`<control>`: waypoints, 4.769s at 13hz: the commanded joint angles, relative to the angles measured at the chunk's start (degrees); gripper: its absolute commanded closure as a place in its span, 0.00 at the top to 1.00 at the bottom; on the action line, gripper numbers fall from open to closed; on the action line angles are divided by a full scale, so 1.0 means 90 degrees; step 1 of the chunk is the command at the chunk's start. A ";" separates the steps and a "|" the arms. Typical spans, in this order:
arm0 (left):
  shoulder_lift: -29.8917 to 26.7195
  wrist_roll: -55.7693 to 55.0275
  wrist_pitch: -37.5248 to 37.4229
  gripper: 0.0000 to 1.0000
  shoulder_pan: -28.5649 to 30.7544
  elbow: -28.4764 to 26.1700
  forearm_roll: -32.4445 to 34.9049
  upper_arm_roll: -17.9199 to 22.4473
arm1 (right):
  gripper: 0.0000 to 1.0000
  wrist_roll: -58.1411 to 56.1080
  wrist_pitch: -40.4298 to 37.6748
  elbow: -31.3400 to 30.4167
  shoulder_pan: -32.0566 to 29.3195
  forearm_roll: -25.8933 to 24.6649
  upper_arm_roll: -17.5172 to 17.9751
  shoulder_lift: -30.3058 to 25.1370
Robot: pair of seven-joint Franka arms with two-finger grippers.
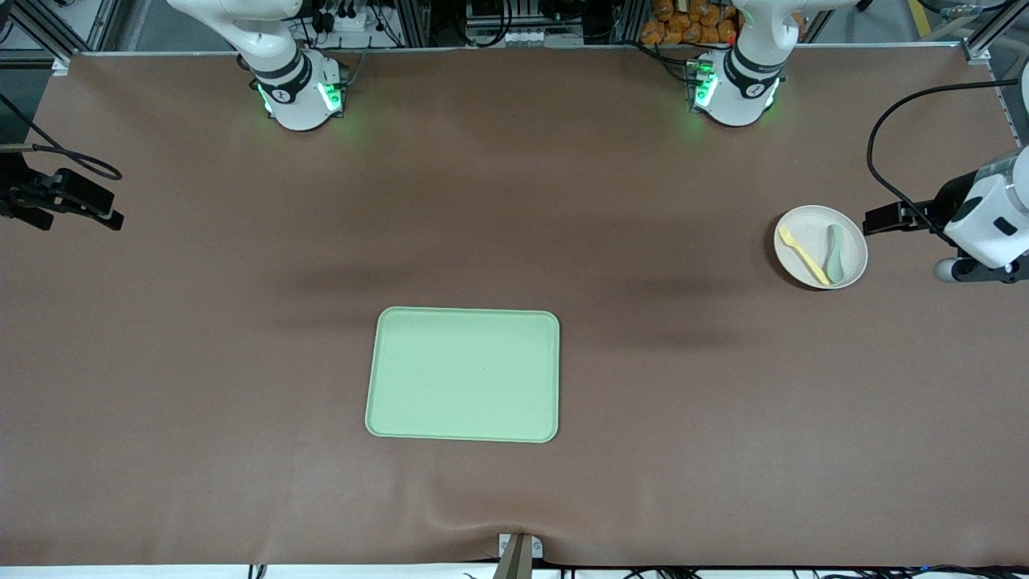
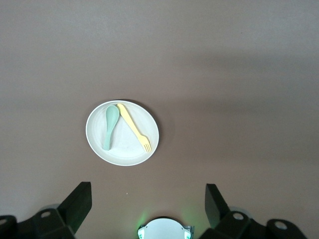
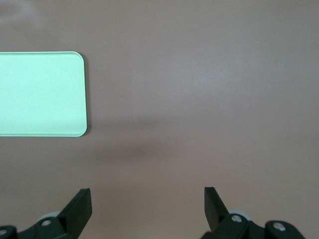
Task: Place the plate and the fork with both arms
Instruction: 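Reach the left gripper down to the rim of the white plate, then close the left gripper on the white plate's rim, then carry the white plate with the left gripper onto the green tray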
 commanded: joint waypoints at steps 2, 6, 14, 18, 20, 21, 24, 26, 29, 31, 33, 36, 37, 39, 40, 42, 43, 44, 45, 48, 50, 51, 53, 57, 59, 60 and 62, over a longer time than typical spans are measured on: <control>-0.0096 0.0007 0.0655 1.00 0.0174 -0.0651 0.0146 -0.0032 | 1.00 -0.0083 -0.0085 0.0107 -0.0133 0.0114 0.0081 0.0041; -0.0106 0.0085 0.1465 1.00 0.0252 -0.1324 0.0146 -0.0023 | 1.00 -0.0083 -0.0085 0.0107 -0.0133 0.0114 0.0081 0.0041; 0.0011 0.0269 0.3204 1.00 0.0575 -0.2575 0.0546 -0.0042 | 1.00 -0.0083 -0.0085 0.0107 -0.0142 0.0114 0.0091 0.0041; 0.0147 0.0621 0.3625 1.00 0.0819 -0.2937 0.0868 -0.0042 | 1.00 -0.0083 -0.0085 0.0107 -0.0143 0.0114 0.0081 0.0041; 0.0206 0.0981 0.3907 1.00 0.1150 -0.3190 0.0888 -0.0052 | 1.00 -0.0083 -0.0085 0.0107 -0.0143 0.0114 0.0091 0.0041; 0.0274 0.1235 0.4064 1.00 0.1267 -0.3307 0.0888 -0.0042 | 1.00 -0.0083 -0.0085 0.0107 -0.0143 0.0114 0.0091 0.0041; 0.0693 0.1811 0.4376 1.00 0.1765 -0.3347 0.0927 -0.0042 | 1.00 -0.0083 -0.0085 0.0107 -0.0143 0.0114 0.0081 0.0041; 0.1035 0.2318 0.4659 1.00 0.2223 -0.3347 0.0936 -0.0042 | 1.00 -0.0083 -0.0085 0.0107 -0.0152 0.0114 0.0091 0.0041; 0.1436 0.2838 0.4924 1.00 0.2586 -0.3348 0.0937 -0.0042 | 1.00 -0.0083 -0.0085 0.0107 -0.0143 0.0114 0.0081 0.0041; 0.1602 0.2907 0.4963 1.00 0.2645 -0.3348 0.0937 -0.0042 | 1.00 -0.0083 -0.0085 0.0107 -0.0143 0.0114 0.0081 0.0041; 0.1710 0.2975 0.4964 1.00 0.2675 -0.3406 0.1053 -0.0042 | 1.00 -0.0083 -0.0085 0.0107 -0.0143 0.0114 0.0081 0.0041; 0.1788 0.2995 0.4954 1.00 0.2723 -0.3533 0.1103 -0.0042 | 1.00 -0.0083 -0.0085 0.0107 -0.0143 0.0114 0.0091 0.0041; 0.1837 0.2995 0.4944 0.95 0.2714 -0.3543 0.1103 -0.0042 | 1.00 -0.0083 -0.0085 0.0107 -0.0143 0.0114 0.0081 0.0041; 0.1925 0.3005 0.4934 0.58 0.2714 -0.3533 0.1103 -0.0042 | 1.00 -0.0083 -0.0085 0.0107 -0.0143 0.0114 0.0091 0.0041; 0.1925 0.2995 0.4934 0.43 0.2723 -0.3533 0.1112 -0.0042 | 1.00 -0.0083 -0.0085 0.0107 -0.0143 0.0124 0.0081 0.0041; 0.1925 0.2995 0.4934 0.03 0.2714 -0.3523 0.1112 -0.0042 | 1.00 -0.0083 -0.0085 0.0107 -0.0143 0.0114 0.0081 0.0041; 0.1915 0.2995 0.4934 0.00 0.2714 -0.3514 0.1112 -0.0052 | 1.00 -0.0083 -0.0085 0.0107 -0.0152 0.0114 0.0081 0.0041; 0.1906 0.2995 0.4934 0.00 0.2714 -0.3504 0.1112 -0.0052 | 1.00 -0.0083 -0.0085 0.0107 -0.0143 0.0114 0.0081 0.0041; 0.1886 0.2995 0.4934 0.00 0.2714 -0.3484 0.1112 -0.0062 | 1.00 -0.0083 -0.0085 0.0107 -0.0143 0.0114 0.0081 0.0041; 0.1818 0.3015 0.4925 0.00 0.2714 -0.3416 0.1103 -0.0091 | 1.00 -0.0083 -0.0085 0.0107 -0.0143 0.0114 0.0081 0.0051; 0.1750 0.3082 0.4876 0.00 0.2704 -0.3241 0.1025 -0.0139 | 1.00 -0.0083 -0.0085 0.0107 -0.0152 0.0114 0.0091 0.0041; 0.1701 0.3141 0.4779 0.00 0.2714 -0.3095 0.0947 -0.0295 | 1.00 -0.0083 -0.0085 0.0107 -0.0152 0.0114 0.0081 0.0041; 0.1710 0.3151 0.4331 0.00 0.2704 -0.2618 0.0374 -0.0461 | 1.00 -0.0083 -0.0085 0.0107 -0.0152 0.0114 0.0081 0.0041; 0.1769 0.3083 0.3764 0.00 0.2665 -0.1826 -0.0594 -0.0803 | 1.00 -0.0083 -0.0085 0.0107 -0.0152 0.0114 0.0081 0.0051; 0.1875 0.2908 0.3529 0.00 0.2510 -0.1368 -0.1112 -0.1047 | 1.00 -0.0083 -0.0046 0.0116 -0.0172 0.0124 0.0081 0.0051; 0.1983 0.2656 0.3422 0.00 0.2315 -0.1085 -0.1211 -0.1135 | 1.00 -0.0083 -0.0036 0.0116 -0.0172 0.0124 0.0081 0.0061; 0.2362 0.1682 0.3275 0.00 0.1488 -0.0460 -0.1212 -0.1204 | 1.00 -0.0083 0.0003 0.0126 -0.0191 0.0134 0.0081 0.0158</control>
